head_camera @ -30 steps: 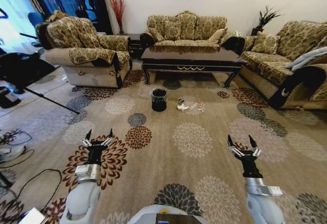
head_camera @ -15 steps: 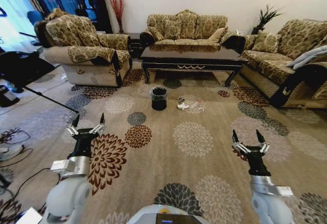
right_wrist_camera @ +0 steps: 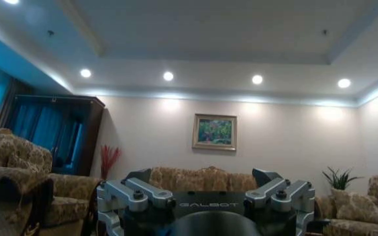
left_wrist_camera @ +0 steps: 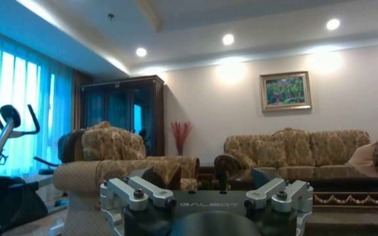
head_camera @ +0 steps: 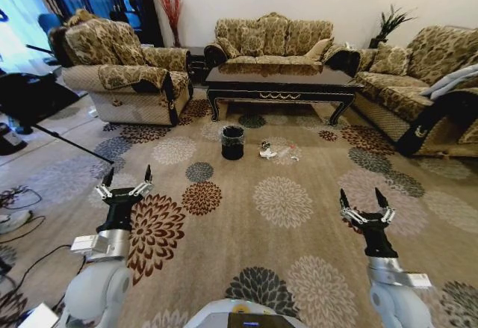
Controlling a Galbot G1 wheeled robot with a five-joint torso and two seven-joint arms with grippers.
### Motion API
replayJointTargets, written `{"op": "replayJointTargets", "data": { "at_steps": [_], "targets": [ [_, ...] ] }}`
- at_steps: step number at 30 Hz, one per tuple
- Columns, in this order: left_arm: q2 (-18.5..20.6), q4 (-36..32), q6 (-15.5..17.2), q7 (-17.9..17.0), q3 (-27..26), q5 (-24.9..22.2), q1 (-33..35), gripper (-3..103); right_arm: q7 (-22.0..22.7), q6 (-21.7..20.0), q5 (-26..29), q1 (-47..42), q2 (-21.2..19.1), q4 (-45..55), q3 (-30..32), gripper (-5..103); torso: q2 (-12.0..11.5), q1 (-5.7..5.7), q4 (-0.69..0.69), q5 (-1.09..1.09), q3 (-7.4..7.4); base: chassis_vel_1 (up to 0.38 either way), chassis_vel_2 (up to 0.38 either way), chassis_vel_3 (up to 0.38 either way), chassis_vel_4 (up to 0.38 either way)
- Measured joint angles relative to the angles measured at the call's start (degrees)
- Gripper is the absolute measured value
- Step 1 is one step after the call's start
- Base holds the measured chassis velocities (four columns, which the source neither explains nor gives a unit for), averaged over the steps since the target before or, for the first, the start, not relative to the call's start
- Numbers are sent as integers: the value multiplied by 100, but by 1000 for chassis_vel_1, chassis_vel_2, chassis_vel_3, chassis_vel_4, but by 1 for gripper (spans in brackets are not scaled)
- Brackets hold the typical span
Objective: Move to the front of the table and pick up the trash from the floor, then place it into the trash bin.
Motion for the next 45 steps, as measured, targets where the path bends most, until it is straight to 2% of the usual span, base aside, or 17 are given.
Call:
{"op": "replayJointTargets", "data": {
  "at_steps": [14, 35, 39, 45],
  "targets": [
    [-95, 169, -2, 18, 82, 165, -19, 100, -7, 0, -4, 210, -44, -331, -120, 100, -337, -104, 1, 0, -233, 0, 0, 0, 0],
    [-12, 2, 66, 25, 34, 21, -46, 100, -29, 14, -21, 278, 2, -470, -171, 100, -771, -240, 0, 0, -530, 0, 0, 0, 0],
    [-30, 182, 55, 36, 75, 85, -72, 100, -30, 12, -23, 285, -2, -475, -172, 100, -903, -277, 0, 0, -627, 0, 0, 0, 0],
    [-72, 508, 76, 32, 148, 219, -107, 100, 29, -64, -53, 277, -13, -460, -181, 100, -1010, -313, 0, 0, -696, 0, 0, 0, 0]
  ]
}}
